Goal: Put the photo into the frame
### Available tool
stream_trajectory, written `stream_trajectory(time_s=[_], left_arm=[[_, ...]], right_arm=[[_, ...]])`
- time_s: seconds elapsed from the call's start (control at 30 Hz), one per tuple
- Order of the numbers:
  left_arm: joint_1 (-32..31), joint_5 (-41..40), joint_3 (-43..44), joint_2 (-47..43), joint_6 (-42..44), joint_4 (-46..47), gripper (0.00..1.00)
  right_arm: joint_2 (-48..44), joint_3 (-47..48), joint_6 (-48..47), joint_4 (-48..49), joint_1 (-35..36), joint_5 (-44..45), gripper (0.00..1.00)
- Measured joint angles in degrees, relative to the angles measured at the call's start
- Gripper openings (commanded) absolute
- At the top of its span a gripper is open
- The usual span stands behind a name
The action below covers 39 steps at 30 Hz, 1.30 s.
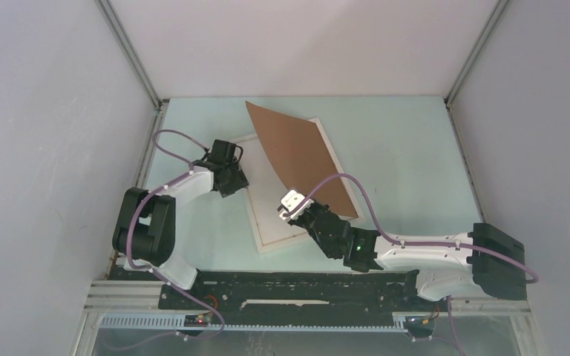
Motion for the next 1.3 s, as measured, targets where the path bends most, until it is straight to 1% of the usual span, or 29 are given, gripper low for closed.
stream_trajectory(time_s=[0.03,0.23,0.3,0.33,0.47,0.53,0.57,0.6,0.63,0.67,0.7,0.97,1.0,1.03,1.1,1.13,1.17,1.2,1.27,1.3], left_arm=[[0.00,0.04,-0.04,0.00,0.02,0.07,0.57],[-0.52,0.28,-0.09,0.31,-0.07,0.37,0.59],[-0.66,0.46,-0.13,0.63,-0.04,0.52,0.59],[-0.72,0.50,-0.13,0.90,-0.07,0.59,0.57],[-0.76,0.98,-0.13,1.92,-0.28,0.72,0.42],[-0.87,1.68,-0.13,2.19,-0.61,1.49,0.36],[-0.96,1.75,-0.13,2.21,-0.55,1.77,0.31],[-1.03,1.70,-0.13,2.21,-0.59,1.84,0.22],[-1.07,1.64,-0.13,2.21,-0.57,1.79,0.10],[-1.07,1.57,-0.13,2.21,-0.57,1.77,0.01],[-1.07,1.53,-0.13,2.21,-0.57,1.77,0.00],[-1.07,1.60,-1.46,1.27,-1.46,3.02,0.00],[-1.07,1.75,-1.66,0.98,-1.57,3.10,0.09],[-1.07,1.79,-1.70,0.90,-1.57,3.13,0.36],[-1.07,1.81,-1.73,0.81,-1.57,3.13,0.82],[-1.07,1.86,-1.90,0.59,-1.79,3.26,0.94],[-1.07,1.81,-2.29,0.17,-1.70,3.50,0.98],[-1.07,1.73,-2.78,-0.50,-2.01,3.61,1.00],[-1.07,1.51,-3.67,-2.08,-2.40,3.54,1.00],[-1.07,1.36,-4.07,-2.97,-2.51,3.58,0.98]], right_arm=[[0.00,0.00,0.00,0.00,0.00,0.00,0.00],[0.00,-0.02,0.00,0.00,0.00,0.02,0.00],[0.00,-0.02,0.00,0.00,0.00,0.02,0.00],[0.00,-0.02,0.00,0.00,0.00,0.02,0.00],[0.00,-0.02,0.00,0.00,0.07,0.02,0.00],[0.00,-0.02,0.00,0.00,0.07,0.02,0.00],[0.00,-0.02,0.00,0.00,0.07,0.02,0.00],[0.00,-0.02,0.00,0.00,0.07,0.02,0.00],[0.00,-0.04,0.00,0.00,0.07,0.04,0.00],[0.00,-0.04,0.00,0.00,0.07,0.04,0.00],[0.00,-0.04,0.00,0.00,0.07,0.07,0.00],[0.00,-0.04,0.00,0.00,0.07,0.15,0.00],[0.00,-0.02,0.00,0.00,0.07,0.15,0.00],[0.00,-0.04,0.00,0.00,0.07,0.15,0.00],[0.00,-0.04,0.00,0.00,0.13,0.15,0.00],[0.00,-0.04,0.00,0.00,0.17,0.15,0.00],[0.00,-0.04,0.00,0.00,0.17,0.15,0.00],[0.00,-0.04,0.02,0.00,0.20,0.15,0.00],[0.00,-0.04,0.04,0.00,0.20,0.15,0.00],[0.00,-0.04,0.09,0.00,0.20,0.15,0.00]])
